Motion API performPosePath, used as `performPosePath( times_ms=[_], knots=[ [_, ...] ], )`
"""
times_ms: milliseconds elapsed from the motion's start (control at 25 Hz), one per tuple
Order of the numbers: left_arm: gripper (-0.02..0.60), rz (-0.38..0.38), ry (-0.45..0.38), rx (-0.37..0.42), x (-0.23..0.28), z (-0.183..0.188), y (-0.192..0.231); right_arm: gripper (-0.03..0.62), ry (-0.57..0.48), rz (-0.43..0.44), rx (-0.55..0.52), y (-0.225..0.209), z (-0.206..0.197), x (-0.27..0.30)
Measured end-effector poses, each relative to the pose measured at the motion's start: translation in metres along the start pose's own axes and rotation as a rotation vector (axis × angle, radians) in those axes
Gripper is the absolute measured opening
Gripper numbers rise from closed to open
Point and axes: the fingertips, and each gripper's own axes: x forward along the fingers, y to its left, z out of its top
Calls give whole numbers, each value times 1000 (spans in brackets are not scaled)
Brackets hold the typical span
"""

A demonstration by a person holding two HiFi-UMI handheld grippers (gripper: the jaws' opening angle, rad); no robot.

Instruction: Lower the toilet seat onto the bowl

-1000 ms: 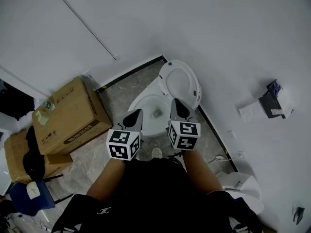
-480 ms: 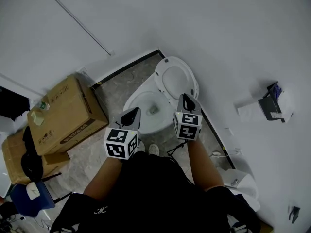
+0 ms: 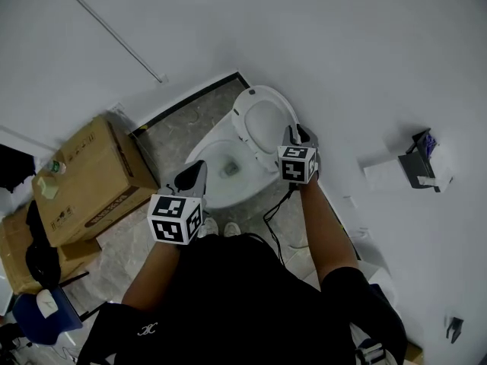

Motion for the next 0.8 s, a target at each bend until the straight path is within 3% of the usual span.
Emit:
performPosePath(
  times_ms=[320, 800],
  knots=[
    [8, 20, 6, -3, 6, 4, 15, 92, 142, -4, -135, -13, -33, 63],
    [8, 45, 34, -32, 12, -2, 26, 87, 243, -20, -162, -20, -64, 92]
  ],
)
